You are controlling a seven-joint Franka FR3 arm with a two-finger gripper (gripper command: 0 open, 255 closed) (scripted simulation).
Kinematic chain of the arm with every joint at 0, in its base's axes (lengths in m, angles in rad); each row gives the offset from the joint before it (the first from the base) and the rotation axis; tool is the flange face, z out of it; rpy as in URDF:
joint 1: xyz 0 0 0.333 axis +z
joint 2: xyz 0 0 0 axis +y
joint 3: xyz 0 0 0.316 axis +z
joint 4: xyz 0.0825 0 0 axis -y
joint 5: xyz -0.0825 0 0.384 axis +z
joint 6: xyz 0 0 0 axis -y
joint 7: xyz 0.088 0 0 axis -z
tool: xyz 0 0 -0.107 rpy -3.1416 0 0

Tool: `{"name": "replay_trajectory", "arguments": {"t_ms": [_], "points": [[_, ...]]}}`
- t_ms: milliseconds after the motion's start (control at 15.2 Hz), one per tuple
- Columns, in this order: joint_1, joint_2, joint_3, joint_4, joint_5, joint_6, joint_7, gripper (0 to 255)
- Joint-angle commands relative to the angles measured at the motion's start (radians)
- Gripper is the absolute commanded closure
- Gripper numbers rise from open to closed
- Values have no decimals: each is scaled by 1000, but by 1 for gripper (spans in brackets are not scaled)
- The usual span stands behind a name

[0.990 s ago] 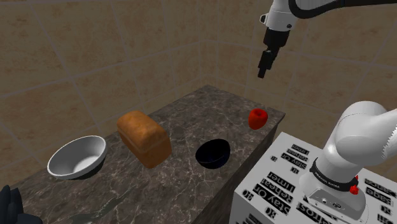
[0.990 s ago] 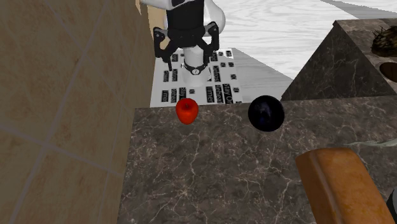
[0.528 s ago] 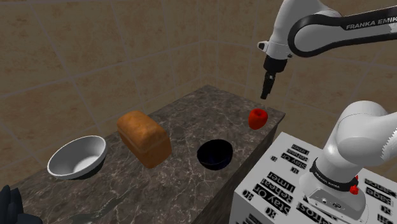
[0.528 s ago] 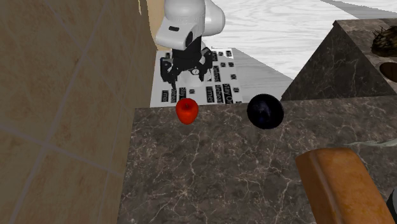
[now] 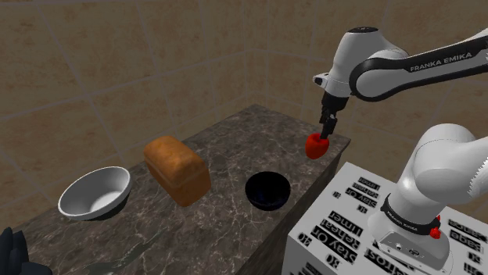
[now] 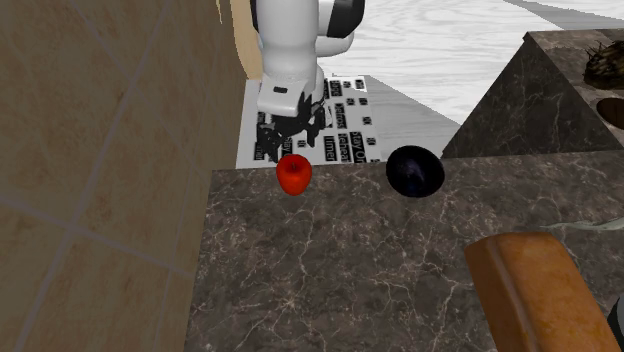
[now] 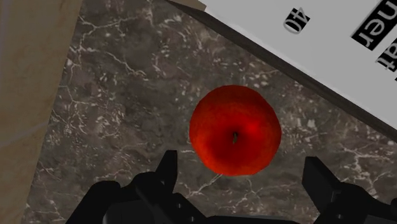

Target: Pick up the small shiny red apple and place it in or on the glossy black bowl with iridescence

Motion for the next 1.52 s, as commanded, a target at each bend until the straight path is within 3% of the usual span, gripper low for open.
{"name": "replay_trajectory", "arguments": {"t_ms": [0,132,660,726,1320,1452], "points": [[-3,20,-7,-18,-7,40,-2,0],[-6,49,-14,-39,-15,89,-1,0],[-6,49,-14,-38,-15,88,-1,0],[-6,49,-14,-38,-15,88,-1,255],[-6,49,-14,-39,-15,89,-1,255],[-3,33,-10,-19,-9,53,-2,255]]}}
